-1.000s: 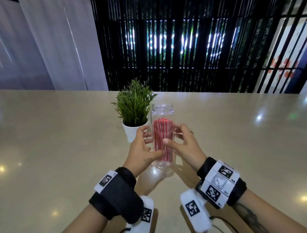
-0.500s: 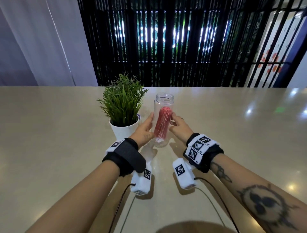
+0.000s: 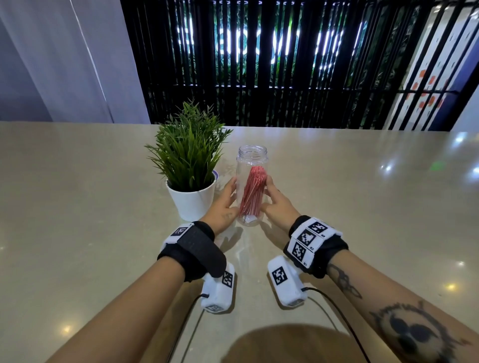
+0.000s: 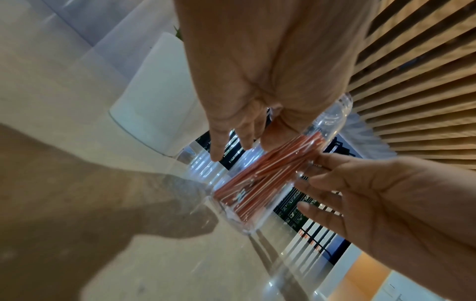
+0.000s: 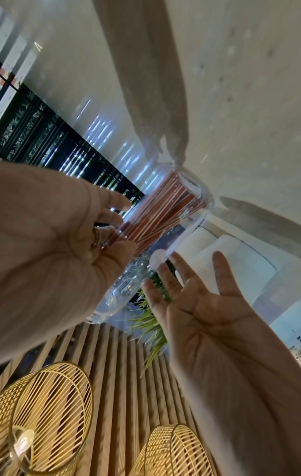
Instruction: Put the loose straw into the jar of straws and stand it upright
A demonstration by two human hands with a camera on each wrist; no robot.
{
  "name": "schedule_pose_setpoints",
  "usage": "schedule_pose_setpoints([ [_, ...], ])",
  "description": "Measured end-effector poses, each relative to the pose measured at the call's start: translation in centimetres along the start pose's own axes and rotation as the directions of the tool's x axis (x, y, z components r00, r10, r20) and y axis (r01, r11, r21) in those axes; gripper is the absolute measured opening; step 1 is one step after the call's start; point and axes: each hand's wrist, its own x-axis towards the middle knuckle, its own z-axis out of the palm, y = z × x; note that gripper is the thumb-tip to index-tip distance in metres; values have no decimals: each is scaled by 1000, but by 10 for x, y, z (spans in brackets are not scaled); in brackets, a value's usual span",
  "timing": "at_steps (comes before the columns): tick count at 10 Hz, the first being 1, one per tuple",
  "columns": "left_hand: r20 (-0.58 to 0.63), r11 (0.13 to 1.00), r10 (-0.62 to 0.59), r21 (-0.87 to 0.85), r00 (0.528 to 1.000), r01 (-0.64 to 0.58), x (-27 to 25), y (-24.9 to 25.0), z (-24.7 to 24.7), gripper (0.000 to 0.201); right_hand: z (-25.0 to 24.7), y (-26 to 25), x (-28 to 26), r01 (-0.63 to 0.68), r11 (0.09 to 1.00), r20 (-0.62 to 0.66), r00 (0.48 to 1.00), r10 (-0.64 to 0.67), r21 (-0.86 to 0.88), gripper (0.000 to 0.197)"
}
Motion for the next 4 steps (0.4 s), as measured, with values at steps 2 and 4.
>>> schedule_pose_setpoints([
  [2,13,997,19,80,1000,-20,-2,-6,1,75,1,9,8,19,994,30,999,-16,-105,79],
  [4,-15,996,-10,87,1000,11,-2,6,-2,71,-8,9,10,33,997,58,998,-28,-74,72],
])
